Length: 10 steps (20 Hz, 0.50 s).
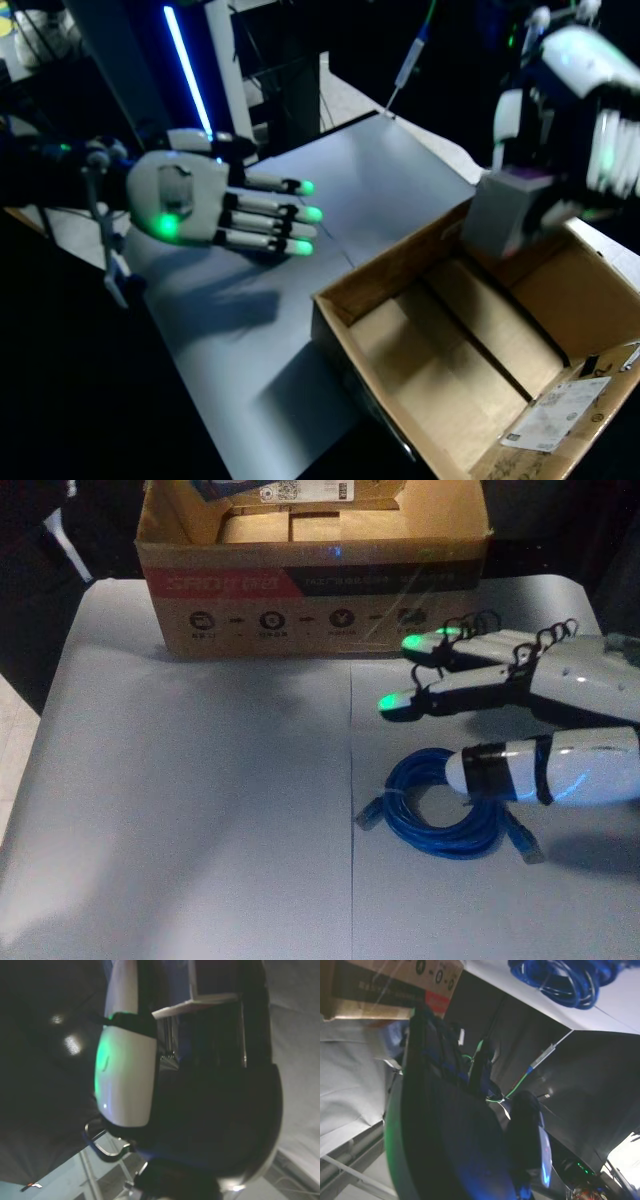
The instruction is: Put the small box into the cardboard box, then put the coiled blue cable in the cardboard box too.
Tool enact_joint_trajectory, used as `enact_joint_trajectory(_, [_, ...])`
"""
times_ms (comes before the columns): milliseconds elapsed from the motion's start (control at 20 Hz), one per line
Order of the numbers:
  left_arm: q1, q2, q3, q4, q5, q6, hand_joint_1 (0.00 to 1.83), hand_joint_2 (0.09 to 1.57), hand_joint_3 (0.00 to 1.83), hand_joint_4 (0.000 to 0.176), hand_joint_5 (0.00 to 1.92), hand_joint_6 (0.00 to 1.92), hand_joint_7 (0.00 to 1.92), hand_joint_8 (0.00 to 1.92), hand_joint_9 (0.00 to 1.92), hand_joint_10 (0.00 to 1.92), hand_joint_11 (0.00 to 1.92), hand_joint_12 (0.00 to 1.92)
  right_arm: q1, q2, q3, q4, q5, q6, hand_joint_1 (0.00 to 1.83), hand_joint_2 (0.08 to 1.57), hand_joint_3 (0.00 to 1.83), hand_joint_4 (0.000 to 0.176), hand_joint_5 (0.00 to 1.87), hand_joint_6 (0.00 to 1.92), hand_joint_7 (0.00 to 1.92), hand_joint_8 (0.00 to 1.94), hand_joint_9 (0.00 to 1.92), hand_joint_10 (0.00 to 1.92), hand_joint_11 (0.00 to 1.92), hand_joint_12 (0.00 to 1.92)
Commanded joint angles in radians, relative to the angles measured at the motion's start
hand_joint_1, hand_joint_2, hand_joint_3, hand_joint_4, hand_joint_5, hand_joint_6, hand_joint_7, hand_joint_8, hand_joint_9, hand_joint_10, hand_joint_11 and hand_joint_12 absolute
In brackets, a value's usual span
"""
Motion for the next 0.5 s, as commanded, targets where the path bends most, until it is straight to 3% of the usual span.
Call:
enact_joint_trajectory(0, [-0.019, -0.005, 0.016, -0.012, -0.079, -0.001, 1.37, 1.10, 0.00, 0.000, 0.87, 1.03, 1.05, 0.88, 0.98, 1.11, 0.70, 1.24, 0.012, -0.003, 0.003, 0.024, 0.117, 0.006, 0.00, 1.30, 0.00, 0.176, 0.19, 0.00, 0.00, 0.00, 0.00, 0.00, 0.00, 0.00])
enact_joint_trajectory(50, [-0.022, -0.012, 0.026, -0.010, -0.066, -0.001, 1.14, 1.06, 0.00, 0.000, 0.67, 0.49, 0.76, 0.45, 0.85, 0.38, 0.51, 1.15, 0.011, -0.004, 0.004, 0.018, 0.117, 0.019, 0.00, 1.31, 0.01, 0.176, 0.20, 0.01, 0.00, 0.00, 0.00, 0.00, 0.00, 0.00])
enact_joint_trajectory(100, [-0.022, -0.011, 0.023, -0.010, -0.067, -0.001, 0.92, 0.98, 0.00, 0.114, 0.41, 0.04, 0.44, 0.03, 0.45, 0.03, 0.06, 1.01, 0.011, -0.005, 0.006, 0.012, 0.117, 0.034, 0.00, 1.32, 0.01, 0.176, 0.21, 0.01, 0.00, 0.00, 0.00, 0.00, 0.00, 0.00])
enact_joint_trajectory(150, [-0.022, -0.011, 0.021, -0.008, -0.069, -0.001, 0.84, 0.96, 0.00, 0.174, 0.24, 0.00, 0.23, 0.00, 0.23, 0.00, 0.00, 0.58, 0.011, -0.005, 0.007, 0.010, 0.117, 0.038, 0.00, 1.32, 0.01, 0.176, 0.23, 0.01, 0.00, 0.00, 0.00, 0.00, 0.00, 0.00])
enact_joint_trajectory(250, [-0.021, -0.004, 0.015, -0.003, -0.082, -0.001, 0.71, 0.90, 0.00, 0.176, 0.02, 0.00, 0.01, 0.00, 0.04, 0.00, 0.00, 0.15, 0.010, -0.006, 0.009, 0.010, 0.117, 0.040, 0.00, 1.34, 0.01, 0.176, 0.27, 0.02, 0.00, 0.00, 0.00, 0.00, 0.00, 0.00])
enact_joint_trajectory(450, [-0.020, 0.050, -0.038, 0.010, -0.132, 0.000, 0.73, 0.90, 0.00, 0.176, 0.00, 0.00, 0.01, 0.00, 0.02, 0.00, 0.00, 0.15, 0.005, -0.008, 0.009, 0.011, 0.117, 0.046, 0.00, 1.34, 0.00, 0.176, 0.25, 0.00, 0.00, 0.00, 0.00, 0.00, 0.00, 0.00])
